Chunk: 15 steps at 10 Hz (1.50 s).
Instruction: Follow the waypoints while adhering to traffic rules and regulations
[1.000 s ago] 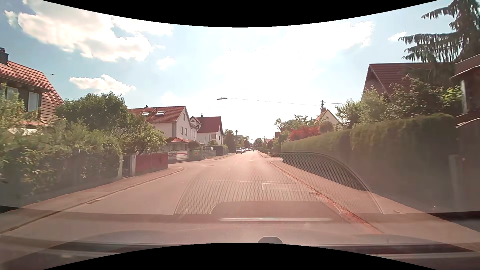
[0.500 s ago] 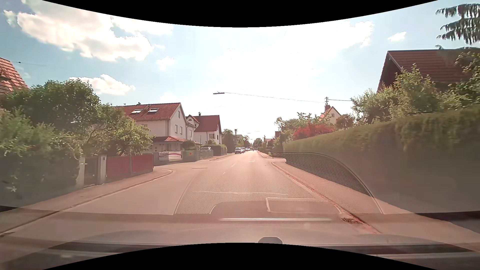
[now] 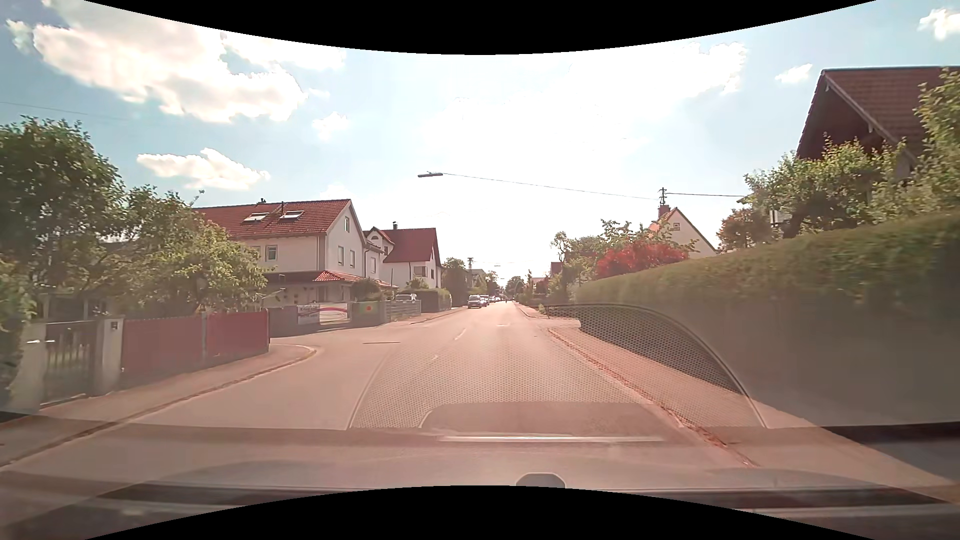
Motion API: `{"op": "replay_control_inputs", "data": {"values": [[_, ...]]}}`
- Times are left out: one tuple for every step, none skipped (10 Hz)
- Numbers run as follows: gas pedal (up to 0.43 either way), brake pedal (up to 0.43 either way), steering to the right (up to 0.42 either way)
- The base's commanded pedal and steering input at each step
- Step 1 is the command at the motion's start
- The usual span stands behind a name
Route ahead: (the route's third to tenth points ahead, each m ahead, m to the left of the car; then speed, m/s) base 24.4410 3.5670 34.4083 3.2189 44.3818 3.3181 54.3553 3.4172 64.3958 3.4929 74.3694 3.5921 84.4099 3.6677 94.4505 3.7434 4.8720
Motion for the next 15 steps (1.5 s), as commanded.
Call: {"op": "replay_control_inputs", "data": {"values": [[0.0,0.0,0.001],[0.0,0.0,0.001],[0.0,0.0,0.001],[0.0,0.0,0.001],[0.0,0.0,0.001],[0.0,0.0,0.001],[0.0,0.0,0.001],[0.0,0.0,0.001],[0.0,0.0,0.001],[0.0,0.0,0.001],[0.0,0.0,0.001],[0.0,0.0,0.001],[0.0,0.0,0.001],[0.0,0.0,0.001],[0.0,0.0,0.001]]}}
